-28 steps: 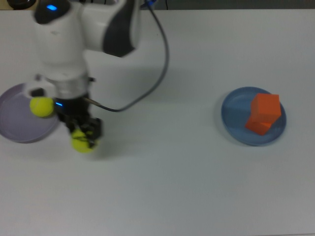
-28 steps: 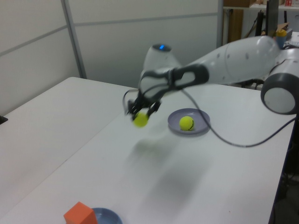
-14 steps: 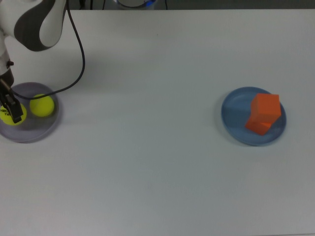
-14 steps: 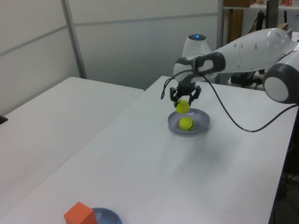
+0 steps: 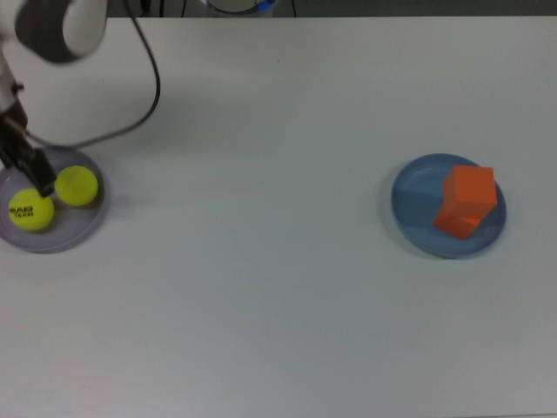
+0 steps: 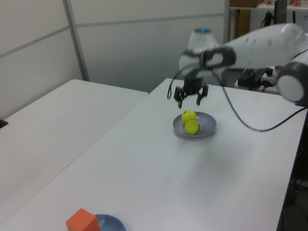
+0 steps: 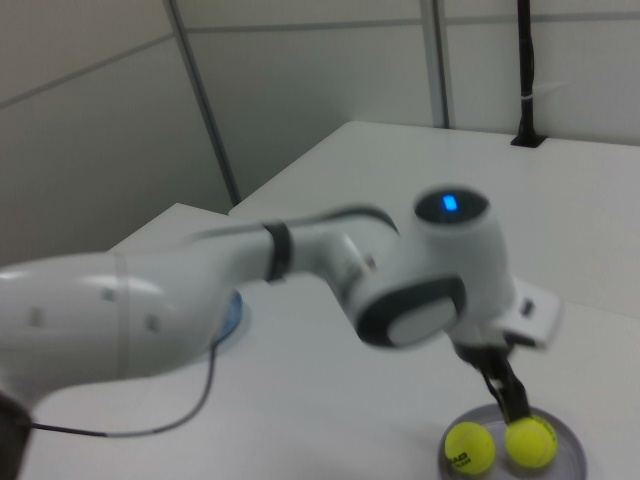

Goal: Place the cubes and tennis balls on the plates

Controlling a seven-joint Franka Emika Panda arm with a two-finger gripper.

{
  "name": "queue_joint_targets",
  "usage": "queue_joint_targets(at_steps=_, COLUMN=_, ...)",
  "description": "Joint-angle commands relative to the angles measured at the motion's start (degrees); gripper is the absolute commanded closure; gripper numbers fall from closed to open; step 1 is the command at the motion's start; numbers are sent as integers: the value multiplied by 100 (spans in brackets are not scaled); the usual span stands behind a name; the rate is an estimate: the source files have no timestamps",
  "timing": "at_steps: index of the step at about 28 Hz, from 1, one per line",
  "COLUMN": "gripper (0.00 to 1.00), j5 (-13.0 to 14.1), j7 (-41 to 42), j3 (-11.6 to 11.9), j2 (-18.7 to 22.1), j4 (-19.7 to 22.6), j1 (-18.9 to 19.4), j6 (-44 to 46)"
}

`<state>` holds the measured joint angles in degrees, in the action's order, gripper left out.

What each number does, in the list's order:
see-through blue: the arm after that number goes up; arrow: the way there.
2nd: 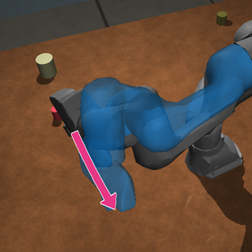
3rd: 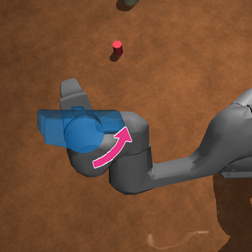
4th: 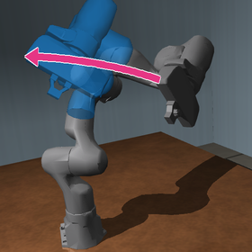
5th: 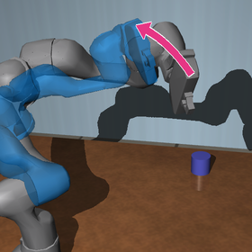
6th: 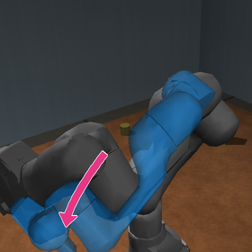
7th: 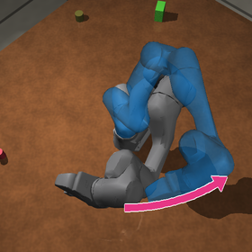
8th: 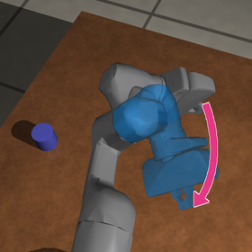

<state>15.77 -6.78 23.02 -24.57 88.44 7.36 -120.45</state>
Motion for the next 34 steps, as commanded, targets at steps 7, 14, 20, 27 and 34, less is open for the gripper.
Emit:
queue_joint_targets(at_steps=7, gripper=0, j5=-1067, j7=-535, j3=-1123, j2=1903, j4=314, j1=363, j6=1629)
queue_joint_targets(at_steps=14, gripper=0, j5=-1129, j7=-728, j3=-1643, j2=2202, j4=428, j1=363, j6=1973)
queue_joint_targets(at_steps=20, gripper=0, j5=-1173, j7=-728, j3=-1898, j2=2484, j4=771, j1=354, j6=1991)
queue_joint_targets(at_steps=27, gripper=0, j5=-1164, j7=-728, j3=-1924, j2=2580, j4=824, j1=424, j6=2096)
queue_joint_targets(at_steps=34, gripper=0, j5=-1173, j7=-754, j3=-1942, j2=2765, j4=903, j1=591, j6=2140)
